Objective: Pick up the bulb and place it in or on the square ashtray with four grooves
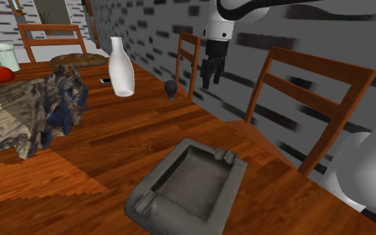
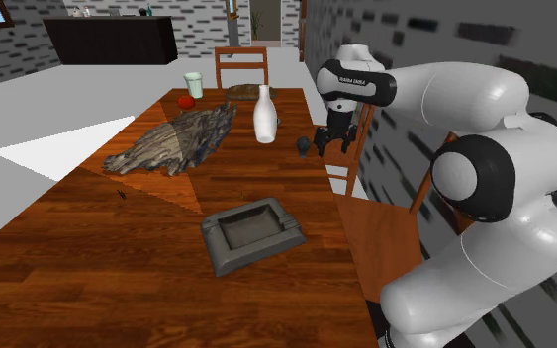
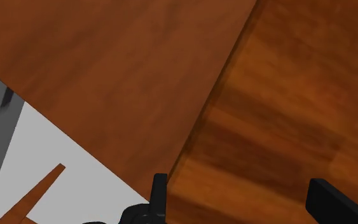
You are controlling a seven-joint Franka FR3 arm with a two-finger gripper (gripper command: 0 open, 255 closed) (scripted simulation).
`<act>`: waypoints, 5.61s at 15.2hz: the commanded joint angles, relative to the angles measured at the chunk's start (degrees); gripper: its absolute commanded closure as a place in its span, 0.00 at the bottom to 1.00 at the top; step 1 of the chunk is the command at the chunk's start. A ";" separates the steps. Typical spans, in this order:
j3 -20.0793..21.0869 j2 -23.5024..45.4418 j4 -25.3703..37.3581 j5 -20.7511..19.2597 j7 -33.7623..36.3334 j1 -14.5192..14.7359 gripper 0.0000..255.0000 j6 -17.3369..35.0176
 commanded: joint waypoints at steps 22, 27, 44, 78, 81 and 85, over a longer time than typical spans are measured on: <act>1.17 32.75 33.48 0.85 -1.07 1.53 0.00 2.61; 1.17 32.77 33.50 0.85 -1.06 1.53 0.00 2.60; 1.18 33.58 38.58 0.74 -0.66 1.56 1.00 -1.65; 6.78 8.15 19.91 1.72 13.85 9.65 1.00 -6.89; 8.42 4.19 15.79 2.33 16.82 11.05 1.00 -6.36; 10.87 -0.38 11.46 3.34 21.01 12.92 1.00 -6.06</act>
